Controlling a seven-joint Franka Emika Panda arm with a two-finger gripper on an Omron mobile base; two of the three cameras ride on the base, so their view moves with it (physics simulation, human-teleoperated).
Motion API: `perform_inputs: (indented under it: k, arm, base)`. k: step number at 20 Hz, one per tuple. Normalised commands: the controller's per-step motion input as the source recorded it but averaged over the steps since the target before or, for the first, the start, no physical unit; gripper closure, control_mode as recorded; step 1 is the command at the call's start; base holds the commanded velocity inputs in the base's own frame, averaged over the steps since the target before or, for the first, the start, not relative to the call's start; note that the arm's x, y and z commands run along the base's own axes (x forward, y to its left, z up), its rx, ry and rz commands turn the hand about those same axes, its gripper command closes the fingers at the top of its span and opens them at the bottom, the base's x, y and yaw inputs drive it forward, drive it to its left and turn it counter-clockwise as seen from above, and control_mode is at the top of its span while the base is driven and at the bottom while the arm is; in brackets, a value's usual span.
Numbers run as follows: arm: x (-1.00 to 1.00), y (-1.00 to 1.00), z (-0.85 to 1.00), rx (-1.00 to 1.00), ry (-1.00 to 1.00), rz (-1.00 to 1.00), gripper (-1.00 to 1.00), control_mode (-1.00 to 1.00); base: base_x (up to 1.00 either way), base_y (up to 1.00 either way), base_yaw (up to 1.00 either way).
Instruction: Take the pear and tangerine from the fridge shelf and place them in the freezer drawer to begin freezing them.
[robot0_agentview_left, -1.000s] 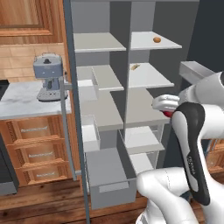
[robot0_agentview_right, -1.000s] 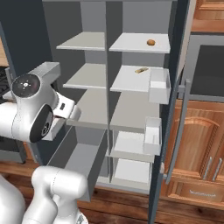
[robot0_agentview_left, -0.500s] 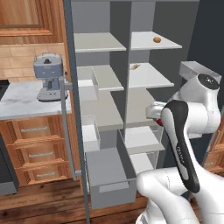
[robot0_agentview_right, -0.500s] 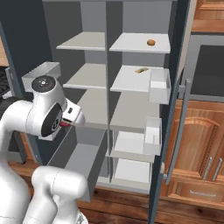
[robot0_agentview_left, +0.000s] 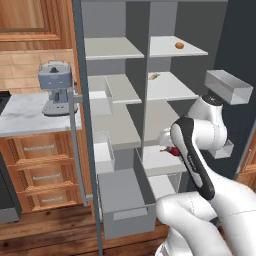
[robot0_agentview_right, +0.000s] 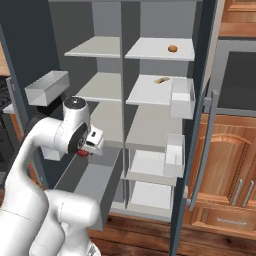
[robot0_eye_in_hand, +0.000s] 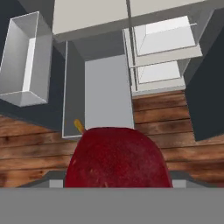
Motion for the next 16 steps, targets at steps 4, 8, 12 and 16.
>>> perform_inputs:
  k: [4, 8, 12, 16]
  arm:
    - [0.40, 0.00, -0.63, 0.00, 0.21, 0.02, 1.00, -1.00]
    - [0.38, 0.00, -0.78, 0.00, 0.14, 0.06, 1.00, -1.00]
    - [0.44, 0.00, -0.68, 0.00, 0.10, 0.06, 1.00, -1.00]
    - [0.50, 0.00, -0.58, 0.00, 0.07, 0.07, 1.00, -1.00]
  base:
    - [0.00, 0.00, 0.00]
    - [0.00, 0.00, 0.00]
    - [0.00, 0.00, 0.00]
    - [0.00, 0.00, 0.00]
